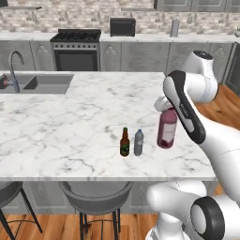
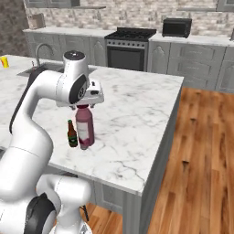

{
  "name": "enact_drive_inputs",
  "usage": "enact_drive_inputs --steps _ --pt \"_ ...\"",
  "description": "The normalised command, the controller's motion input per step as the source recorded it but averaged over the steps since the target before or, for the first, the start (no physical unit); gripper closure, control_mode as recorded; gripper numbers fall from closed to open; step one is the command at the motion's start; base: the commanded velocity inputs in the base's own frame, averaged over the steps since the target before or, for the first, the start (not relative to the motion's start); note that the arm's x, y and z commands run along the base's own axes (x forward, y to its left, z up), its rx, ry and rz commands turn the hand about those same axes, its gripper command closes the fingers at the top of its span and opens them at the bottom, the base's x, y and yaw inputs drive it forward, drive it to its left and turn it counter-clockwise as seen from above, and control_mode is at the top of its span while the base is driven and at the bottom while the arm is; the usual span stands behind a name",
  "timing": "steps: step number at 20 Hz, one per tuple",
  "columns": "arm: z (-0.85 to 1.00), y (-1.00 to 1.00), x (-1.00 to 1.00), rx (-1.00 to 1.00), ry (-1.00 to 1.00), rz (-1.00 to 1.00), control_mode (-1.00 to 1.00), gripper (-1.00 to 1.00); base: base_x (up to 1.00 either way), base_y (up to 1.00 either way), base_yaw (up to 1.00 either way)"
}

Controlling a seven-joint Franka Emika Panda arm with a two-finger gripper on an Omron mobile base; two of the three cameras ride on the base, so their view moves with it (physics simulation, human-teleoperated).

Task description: Place the drinks on the dining counter in a tight cluster.

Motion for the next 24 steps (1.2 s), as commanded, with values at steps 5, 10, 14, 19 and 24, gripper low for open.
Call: enact_drive_inputs --steps 5,10,14,19,24 --pt "-0.19 -0.1 0.0 -0.01 0.1 0.21 -1.0 1.0 0.0 0.0 0.0" --pt "-0.39 -0.03 0.0 0.02 -0.01 0.23 -1.0 1.0 0.0 0.0 0.0" --pt "-0.46 -0.06 0.12 0.09 -0.13 0.15 -1.0 1.0 0.0 0.0 0.0" --pt "-0.11 -0.07 0.26 0.06 -0.14 0.03 -1.0 1.0 0.0 0.0 0.0" --pt "0.0 -0.03 0.35 0.0 0.01 0.0 -1.0 1.0 0.0 0.0 0.0"
